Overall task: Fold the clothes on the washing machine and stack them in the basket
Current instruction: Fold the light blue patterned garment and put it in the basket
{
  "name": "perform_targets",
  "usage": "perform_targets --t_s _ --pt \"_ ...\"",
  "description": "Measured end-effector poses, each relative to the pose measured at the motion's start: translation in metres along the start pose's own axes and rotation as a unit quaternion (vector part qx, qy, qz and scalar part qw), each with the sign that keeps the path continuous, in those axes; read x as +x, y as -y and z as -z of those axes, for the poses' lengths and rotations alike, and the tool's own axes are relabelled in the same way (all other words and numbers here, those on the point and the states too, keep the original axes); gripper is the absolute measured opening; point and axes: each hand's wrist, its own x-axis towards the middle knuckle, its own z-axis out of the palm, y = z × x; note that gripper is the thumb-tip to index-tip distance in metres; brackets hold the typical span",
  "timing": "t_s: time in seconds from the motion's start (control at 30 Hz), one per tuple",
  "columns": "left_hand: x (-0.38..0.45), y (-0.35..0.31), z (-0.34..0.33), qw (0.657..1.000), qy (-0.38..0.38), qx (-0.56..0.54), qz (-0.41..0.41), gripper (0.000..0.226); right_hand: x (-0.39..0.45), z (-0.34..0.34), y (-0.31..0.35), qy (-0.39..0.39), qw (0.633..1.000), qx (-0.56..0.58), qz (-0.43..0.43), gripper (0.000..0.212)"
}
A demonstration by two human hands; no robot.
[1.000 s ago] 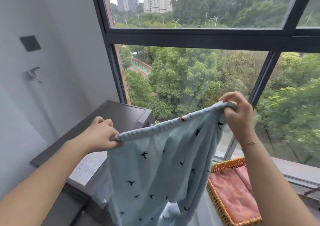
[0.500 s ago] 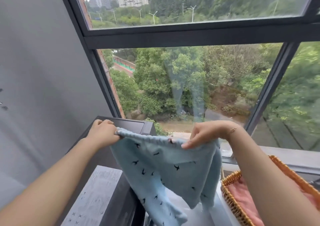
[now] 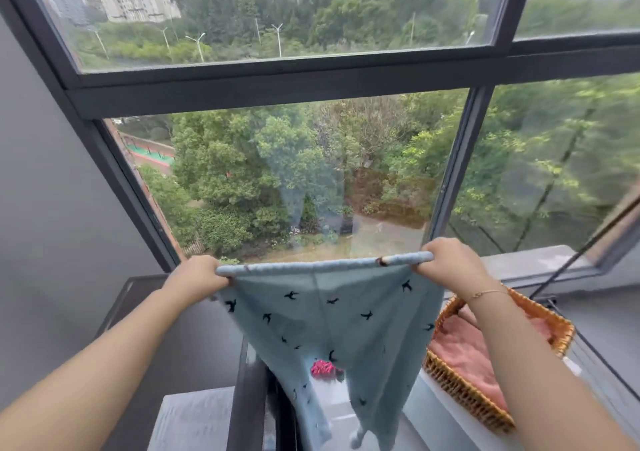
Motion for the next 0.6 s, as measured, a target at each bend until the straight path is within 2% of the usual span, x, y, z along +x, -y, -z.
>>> perform_targets --t_s 0.1,0.17,0.23,0.3,0.4,0.43,0.53,0.6 --pt "0.012 -0.04 -0.003 0.975 -0.003 -0.222 -0.024 0.017 -0.014 -0.004 -0.013 -0.083 0.991 0.071 -0.079 0.022" --pt "0.017 -0.074 -0.008 0.935 -0.027 -0.352 -0.032 0.016 -0.026 -0.003 -0.019 -0.142 0.973 0.146 -0.109 0.025" --pt "0.02 -0.103 -0.009 0.889 -0.045 -0.456 -0.016 0.019 -0.038 0.001 -0.022 -0.2 0.944 0.233 -0.121 0.029" --pt "0.028 -0.12 -0.004 0.867 -0.063 -0.495 -0.012 0.02 -0.047 0.011 -0.019 -0.225 0.898 0.355 -0.132 0.023" --pt "0.035 -0.129 0.014 0.842 -0.088 -0.532 -0.024 0.017 -0.062 0.031 0.001 -0.19 0.778 0.589 -0.108 0.007" --pt "0.035 -0.129 0.02 0.827 -0.09 -0.554 -0.028 0.015 -0.067 0.037 0.01 -0.173 0.741 0.642 -0.097 0.012" --pt "0.022 -0.119 0.041 0.78 -0.096 -0.617 -0.045 0.019 -0.089 0.052 0.046 -0.095 0.662 0.74 -0.073 0.02" --pt "0.009 -0.101 0.057 0.729 -0.093 -0.676 -0.056 0.023 -0.106 0.061 0.075 -0.018 0.619 0.782 -0.07 0.025"
